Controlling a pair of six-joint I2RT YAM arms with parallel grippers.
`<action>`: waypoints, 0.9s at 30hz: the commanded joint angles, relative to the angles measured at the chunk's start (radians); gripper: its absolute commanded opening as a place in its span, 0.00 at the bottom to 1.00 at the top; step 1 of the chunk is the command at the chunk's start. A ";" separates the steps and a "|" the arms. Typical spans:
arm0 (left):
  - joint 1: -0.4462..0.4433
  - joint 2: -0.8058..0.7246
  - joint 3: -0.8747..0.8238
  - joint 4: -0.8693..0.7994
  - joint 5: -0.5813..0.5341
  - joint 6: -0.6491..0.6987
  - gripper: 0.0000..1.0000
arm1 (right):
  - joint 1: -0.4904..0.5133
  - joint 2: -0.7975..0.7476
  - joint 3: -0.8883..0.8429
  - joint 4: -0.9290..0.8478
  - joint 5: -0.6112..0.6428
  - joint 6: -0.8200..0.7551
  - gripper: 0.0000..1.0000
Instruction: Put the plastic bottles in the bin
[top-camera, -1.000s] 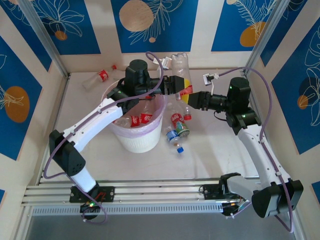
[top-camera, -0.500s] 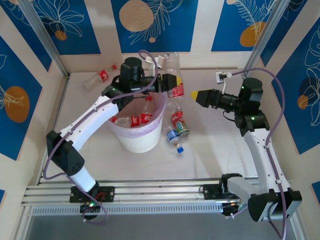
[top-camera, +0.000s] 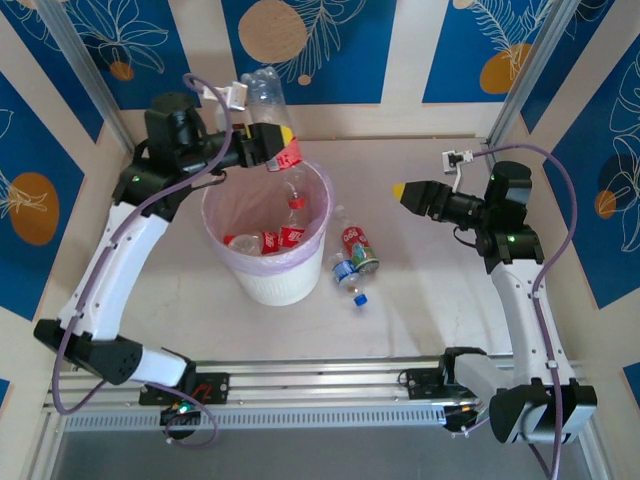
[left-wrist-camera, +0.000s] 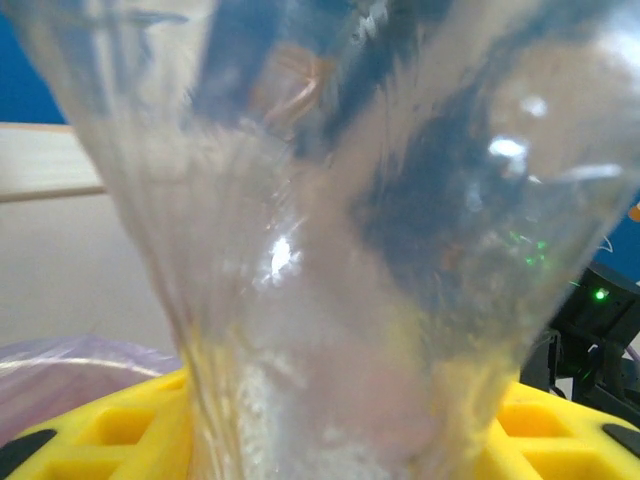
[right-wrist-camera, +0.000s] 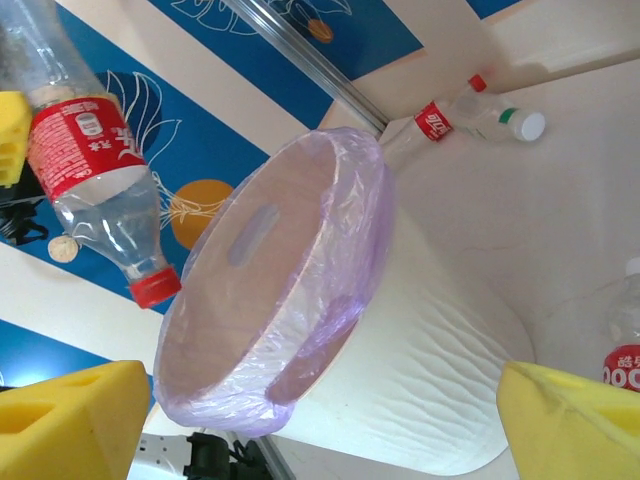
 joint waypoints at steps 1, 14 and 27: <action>0.050 -0.033 0.006 -0.088 -0.008 0.056 0.27 | -0.005 0.003 -0.007 -0.041 0.017 -0.038 0.90; 0.072 0.033 0.053 -0.451 -0.178 0.294 0.08 | 0.000 0.039 0.008 -0.162 0.215 -0.105 0.89; -0.041 0.138 0.105 -0.703 -0.337 0.476 0.07 | 0.033 0.078 0.013 -0.197 0.287 -0.144 0.89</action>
